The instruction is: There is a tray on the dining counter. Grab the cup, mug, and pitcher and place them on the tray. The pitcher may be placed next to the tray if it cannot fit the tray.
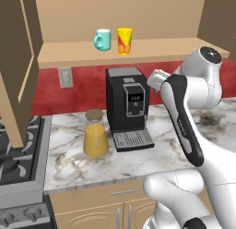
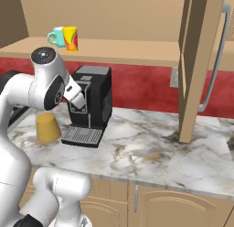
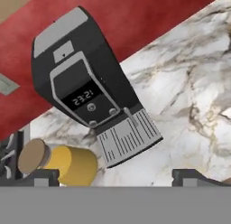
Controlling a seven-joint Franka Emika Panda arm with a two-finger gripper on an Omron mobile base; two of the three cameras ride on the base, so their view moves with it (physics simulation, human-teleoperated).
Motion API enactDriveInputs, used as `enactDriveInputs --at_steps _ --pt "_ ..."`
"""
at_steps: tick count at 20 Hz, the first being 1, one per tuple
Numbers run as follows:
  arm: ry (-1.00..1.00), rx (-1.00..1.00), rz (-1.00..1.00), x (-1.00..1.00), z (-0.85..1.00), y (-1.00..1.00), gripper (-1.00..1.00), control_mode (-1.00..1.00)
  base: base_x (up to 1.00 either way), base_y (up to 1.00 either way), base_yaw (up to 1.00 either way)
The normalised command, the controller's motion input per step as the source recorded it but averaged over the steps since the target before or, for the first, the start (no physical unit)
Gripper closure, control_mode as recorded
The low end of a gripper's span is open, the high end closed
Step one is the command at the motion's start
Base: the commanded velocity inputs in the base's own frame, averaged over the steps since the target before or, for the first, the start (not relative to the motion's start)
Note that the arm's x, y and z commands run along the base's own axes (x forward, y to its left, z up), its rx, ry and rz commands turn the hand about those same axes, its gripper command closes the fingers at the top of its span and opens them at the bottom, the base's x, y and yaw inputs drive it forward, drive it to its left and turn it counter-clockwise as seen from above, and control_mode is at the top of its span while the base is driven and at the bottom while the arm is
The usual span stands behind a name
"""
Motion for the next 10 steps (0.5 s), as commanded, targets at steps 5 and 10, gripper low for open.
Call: enactDriveInputs --at_steps 5,10 --pt "-0.17 0.18 -0.03 0.0 0.39 0.0 -1.0 -1.0 0.0 0.0 0.0" --pt "-0.05 0.17 -0.05 0.0 0.51 0.0 -1.0 -1.0 0.0 0.0 0.0"
